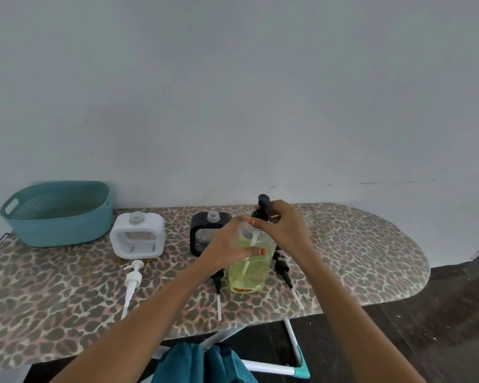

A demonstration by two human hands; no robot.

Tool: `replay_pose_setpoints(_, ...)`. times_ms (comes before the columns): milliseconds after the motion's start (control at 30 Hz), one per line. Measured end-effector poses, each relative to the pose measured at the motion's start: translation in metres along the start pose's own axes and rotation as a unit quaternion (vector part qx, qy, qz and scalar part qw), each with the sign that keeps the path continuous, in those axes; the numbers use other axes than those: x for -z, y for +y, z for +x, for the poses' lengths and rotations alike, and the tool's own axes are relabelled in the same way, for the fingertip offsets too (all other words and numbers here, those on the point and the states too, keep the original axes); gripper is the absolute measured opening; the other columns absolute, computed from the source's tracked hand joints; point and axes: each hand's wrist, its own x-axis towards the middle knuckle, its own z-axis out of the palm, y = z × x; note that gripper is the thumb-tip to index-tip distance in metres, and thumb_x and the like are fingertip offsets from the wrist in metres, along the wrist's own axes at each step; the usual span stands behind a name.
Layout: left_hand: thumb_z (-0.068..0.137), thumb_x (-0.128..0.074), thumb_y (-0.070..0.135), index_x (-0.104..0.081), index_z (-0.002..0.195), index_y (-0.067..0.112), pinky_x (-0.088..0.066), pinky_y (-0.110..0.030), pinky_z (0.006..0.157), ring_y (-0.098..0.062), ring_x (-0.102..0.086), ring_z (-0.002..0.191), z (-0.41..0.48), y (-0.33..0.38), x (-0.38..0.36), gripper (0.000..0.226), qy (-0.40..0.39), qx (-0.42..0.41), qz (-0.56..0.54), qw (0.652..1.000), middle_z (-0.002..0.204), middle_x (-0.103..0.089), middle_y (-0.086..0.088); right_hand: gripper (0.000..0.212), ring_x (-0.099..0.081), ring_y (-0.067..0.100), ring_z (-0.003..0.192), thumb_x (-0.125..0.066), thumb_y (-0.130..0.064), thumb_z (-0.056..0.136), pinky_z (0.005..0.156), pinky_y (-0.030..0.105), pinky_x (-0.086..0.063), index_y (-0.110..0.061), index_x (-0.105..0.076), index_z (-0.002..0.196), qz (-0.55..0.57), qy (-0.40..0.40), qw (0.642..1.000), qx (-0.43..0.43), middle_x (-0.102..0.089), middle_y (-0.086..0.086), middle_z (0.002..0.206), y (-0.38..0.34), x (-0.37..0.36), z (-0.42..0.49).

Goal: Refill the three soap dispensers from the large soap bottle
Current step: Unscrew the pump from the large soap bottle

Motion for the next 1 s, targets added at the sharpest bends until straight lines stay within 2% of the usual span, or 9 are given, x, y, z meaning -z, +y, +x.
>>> replay_pose_setpoints(100, 0.064, -0.078, 0.040, -0.039, 0.129, 0.023, -0.036, -0.013, 0.082, -0.005, -0.048, 0.100, 0.000, -0.001, 0.001, 0.077, 0.010, -0.009, 0.016, 1.000, 0.107, -0.050, 0.015, 0.013, -0.052, -0.008, 0.063, -0.076, -0.018, 0.073, 0.057, -0.001, -0.037, -0.018, -0.065, 0.080, -0.012, 0.004, 1.000, 0.004, -0.058, -0.015, 0.068, 0.000, -0.001, 0.002)
replay_pose_setpoints(233, 0.062, -0.081, 0.036, -0.042, 0.127, 0.025, -0.034, 0.004, 0.066, 0.012, -0.047, 0.083, 0.001, -0.002, 0.004, 0.077, 0.020, -0.006, 0.015, 1.000, 0.094, -0.050, 0.023, 0.012, -0.051, -0.012, 0.058, -0.073, -0.012, 0.074, 0.056, -0.002, -0.038, -0.007, -0.071, 0.085, -0.013, 0.000, 1.000, 0.001, -0.062, -0.006, 0.068, 0.003, -0.003, 0.007)
replay_pose_setpoints(333, 0.060, -0.082, 0.036, -0.044, 0.126, 0.025, -0.039, 0.000, 0.066, 0.010, -0.051, 0.083, 0.002, -0.003, 0.005, 0.077, 0.018, 0.001, 0.007, 1.000, 0.093, -0.056, 0.021, 0.007, -0.053, -0.012, 0.059, -0.072, -0.007, 0.075, 0.057, -0.001, -0.039, -0.005, -0.070, 0.082, 0.006, -0.008, 1.000, 0.003, -0.066, -0.002, 0.071, 0.005, -0.004, 0.008)
replay_pose_setpoints(433, 0.059, -0.082, 0.037, -0.044, 0.127, 0.026, -0.039, -0.002, 0.065, 0.005, -0.053, 0.085, 0.004, -0.003, 0.006, 0.078, 0.017, 0.007, 0.002, 1.000, 0.099, -0.058, 0.014, 0.007, -0.059, -0.001, 0.064, -0.071, -0.005, 0.075, 0.059, 0.004, -0.043, -0.011, -0.068, 0.078, 0.014, -0.018, 1.000, 0.010, -0.068, -0.001, 0.072, 0.007, -0.004, 0.011)
replay_pose_setpoints(567, 0.060, -0.082, 0.036, -0.044, 0.128, 0.025, -0.034, 0.007, 0.069, -0.002, -0.051, 0.090, 0.004, -0.005, 0.007, 0.079, 0.020, 0.008, 0.002, 1.000, 0.099, -0.055, 0.013, 0.015, -0.058, -0.012, 0.059, -0.072, -0.003, 0.075, 0.055, 0.003, -0.041, -0.017, -0.066, 0.075, 0.021, -0.057, 0.998, 0.017, -0.063, -0.020, 0.062, 0.008, 0.000, 0.016)
replay_pose_setpoints(667, 0.060, -0.082, 0.037, -0.043, 0.129, 0.025, -0.037, 0.004, 0.067, -0.004, -0.051, 0.093, 0.005, -0.006, 0.007, 0.080, 0.016, 0.009, 0.004, 1.000, 0.104, -0.055, 0.011, 0.024, -0.058, -0.008, 0.059, -0.071, -0.001, 0.075, 0.057, 0.008, -0.043, -0.023, -0.063, 0.068, 0.022, -0.083, 0.996, 0.036, -0.062, -0.020, 0.056, 0.007, 0.004, 0.016)
replay_pose_setpoints(733, 0.061, -0.082, 0.037, -0.043, 0.128, 0.026, -0.038, 0.002, 0.066, -0.004, -0.052, 0.094, 0.005, -0.006, 0.007, 0.078, 0.015, 0.012, 0.001, 1.000, 0.105, -0.056, 0.010, 0.013, -0.062, 0.003, 0.070, -0.072, -0.005, 0.075, 0.065, 0.017, -0.049, -0.017, -0.067, 0.076, 0.021, -0.074, 0.997, 0.031, -0.067, -0.012, 0.068, 0.007, 0.004, 0.017)
replay_pose_setpoints(867, 0.061, -0.081, 0.038, -0.042, 0.129, 0.026, -0.037, 0.003, 0.065, -0.003, -0.050, 0.094, 0.005, -0.006, 0.007, 0.079, 0.015, 0.008, 0.010, 1.000, 0.104, -0.053, 0.013, 0.021, -0.056, -0.006, 0.065, -0.072, -0.026, 0.077, 0.057, 0.004, -0.041, -0.016, -0.066, 0.095, -0.058, -0.036, 0.998, 0.011, -0.062, -0.013, 0.073, 0.009, -0.004, 0.010)
replay_pose_setpoints(1000, 0.062, -0.082, 0.032, -0.044, 0.127, 0.024, -0.035, 0.005, 0.068, 0.006, -0.052, 0.089, 0.003, -0.005, 0.007, 0.076, 0.009, 0.011, 0.001, 1.000, 0.096, -0.054, 0.018, 0.018, -0.052, 0.000, 0.062, -0.070, -0.024, 0.078, 0.055, 0.004, -0.038, -0.011, -0.065, 0.089, -0.088, 0.033, 0.996, 0.004, -0.058, -0.007, 0.071, 0.007, -0.018, 0.002)
